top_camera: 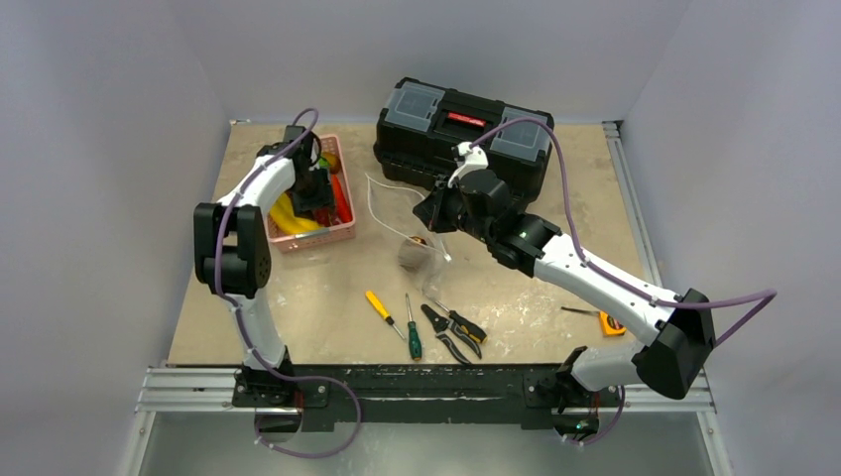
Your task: Place the food in the zip-top bag and seal the zipper
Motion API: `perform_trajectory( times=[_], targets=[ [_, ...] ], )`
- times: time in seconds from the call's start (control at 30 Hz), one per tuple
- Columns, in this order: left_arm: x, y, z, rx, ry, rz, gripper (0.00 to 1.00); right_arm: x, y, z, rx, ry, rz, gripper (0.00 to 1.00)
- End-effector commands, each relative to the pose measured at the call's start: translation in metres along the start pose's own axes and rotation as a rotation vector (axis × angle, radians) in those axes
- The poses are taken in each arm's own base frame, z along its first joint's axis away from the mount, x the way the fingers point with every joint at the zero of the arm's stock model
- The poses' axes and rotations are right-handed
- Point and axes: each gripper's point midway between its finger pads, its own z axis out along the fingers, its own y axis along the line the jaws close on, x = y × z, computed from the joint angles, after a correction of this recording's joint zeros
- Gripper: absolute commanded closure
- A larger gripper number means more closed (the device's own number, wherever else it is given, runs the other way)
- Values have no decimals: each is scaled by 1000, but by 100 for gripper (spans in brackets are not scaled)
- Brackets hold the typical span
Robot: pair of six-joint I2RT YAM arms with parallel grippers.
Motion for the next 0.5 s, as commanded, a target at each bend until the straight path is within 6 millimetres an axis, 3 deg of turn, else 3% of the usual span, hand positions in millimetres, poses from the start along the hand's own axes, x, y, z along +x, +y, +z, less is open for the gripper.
perform_trajectory(
  times=[0.0, 0.07, 0.23, 0.3, 0.47],
  targets=[
    [-22, -2, 4, -12, 13, 0, 55, -16, 10, -9, -30, -44, 3, 100],
    [-23, -4, 5, -14, 46, 3, 62, -16, 10, -10, -28, -43, 3, 100],
    [-27, 10, 13, -80, 16, 31, 65, -15, 7, -10, -15, -36, 2, 100],
    [-23, 10, 20, -85, 54, 34, 62, -14, 6, -9, -9, -35, 1, 100],
    [-20, 6, 16, -71, 94, 21, 50, -13, 7, -3, -6, -24, -3, 100]
  ],
)
